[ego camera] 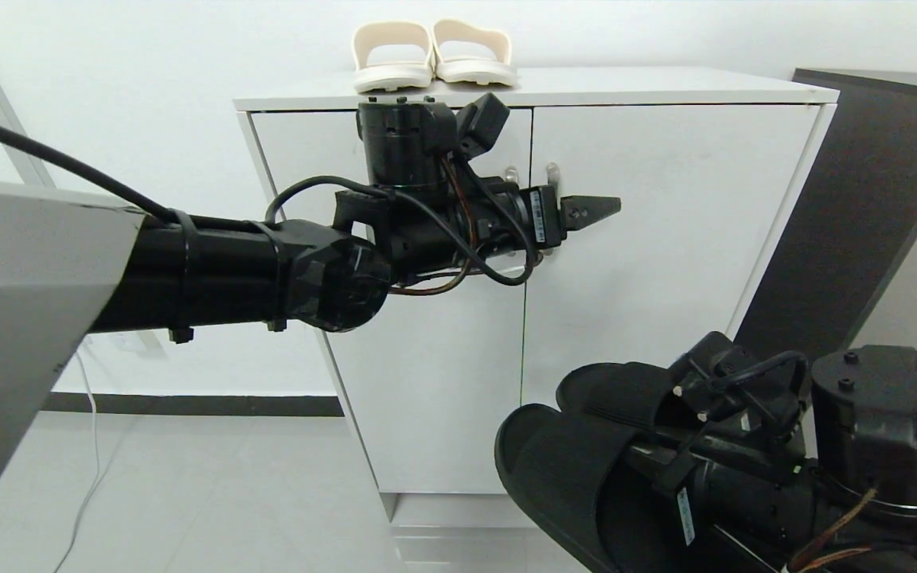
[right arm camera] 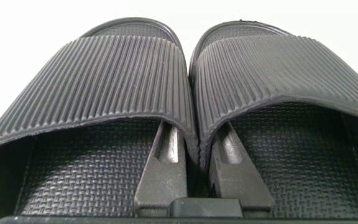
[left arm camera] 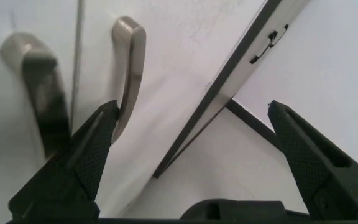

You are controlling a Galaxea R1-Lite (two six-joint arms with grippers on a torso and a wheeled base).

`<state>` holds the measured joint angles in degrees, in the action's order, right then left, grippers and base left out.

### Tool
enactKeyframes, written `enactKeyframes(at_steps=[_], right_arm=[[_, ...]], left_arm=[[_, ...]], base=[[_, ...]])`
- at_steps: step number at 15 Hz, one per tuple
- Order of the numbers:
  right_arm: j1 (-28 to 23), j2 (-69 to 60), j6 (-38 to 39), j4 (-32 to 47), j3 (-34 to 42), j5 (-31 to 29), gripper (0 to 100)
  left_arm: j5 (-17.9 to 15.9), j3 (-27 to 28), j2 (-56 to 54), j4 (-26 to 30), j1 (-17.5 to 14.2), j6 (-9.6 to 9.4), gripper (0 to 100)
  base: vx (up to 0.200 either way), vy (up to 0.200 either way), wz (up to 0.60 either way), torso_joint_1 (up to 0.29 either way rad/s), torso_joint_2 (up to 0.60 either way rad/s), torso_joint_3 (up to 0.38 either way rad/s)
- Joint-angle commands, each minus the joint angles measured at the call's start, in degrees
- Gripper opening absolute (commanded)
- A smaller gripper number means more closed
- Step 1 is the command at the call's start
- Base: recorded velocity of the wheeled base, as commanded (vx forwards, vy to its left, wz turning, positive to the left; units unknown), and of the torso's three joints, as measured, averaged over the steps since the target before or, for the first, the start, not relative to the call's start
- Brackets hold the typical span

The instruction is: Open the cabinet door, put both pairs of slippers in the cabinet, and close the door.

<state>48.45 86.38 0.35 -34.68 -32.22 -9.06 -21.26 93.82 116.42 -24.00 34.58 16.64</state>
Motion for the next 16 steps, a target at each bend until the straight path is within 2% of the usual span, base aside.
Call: enactKeyframes(at_steps=[1,2,3,7,13,16], right_arm=[[0.07,0.1,0.0,0.05,0.05,0.0,0],[0.16,0.1,0.0,0.05,0.05,0.09,0],[0.16,0.1,0.0,0.05,0.05,0.09,0],[0.25,0.01,0.0,0.23,0.58,2.47,0],[1.04,-1.22,-1.32,0.14,2.51,4.66,0],[1.56,-1.48,-2.38,0.05,3.04,5.37,0]], left_arm=[[-0.18,2.42,1.18,1.59,-0.04,0.15,100],[-0.36,2.95,1.18,2.38,-0.04,0.32,100],[-0.36,2.86,1.18,2.38,-0.04,0.32,0],[-0.36,0.93,-0.49,2.38,-0.04,0.32,0],[-0.27,-12.7,-10.16,-0.69,2.94,-0.03,0],[-0.1,-16.39,-12.88,-1.57,3.3,0.06,0]], base=[[0.0,0.0,0.0,0.0,0.0,0.0],[0.0,0.0,0.0,0.0,0.0,0.0],[0.0,0.0,0.0,0.0,0.0,0.0],[0.0,0.0,0.0,0.0,0.0,0.0],[0.0,0.0,0.0,0.0,0.0,0.0],[0.0,0.0,0.0,0.0,0.0,0.0]])
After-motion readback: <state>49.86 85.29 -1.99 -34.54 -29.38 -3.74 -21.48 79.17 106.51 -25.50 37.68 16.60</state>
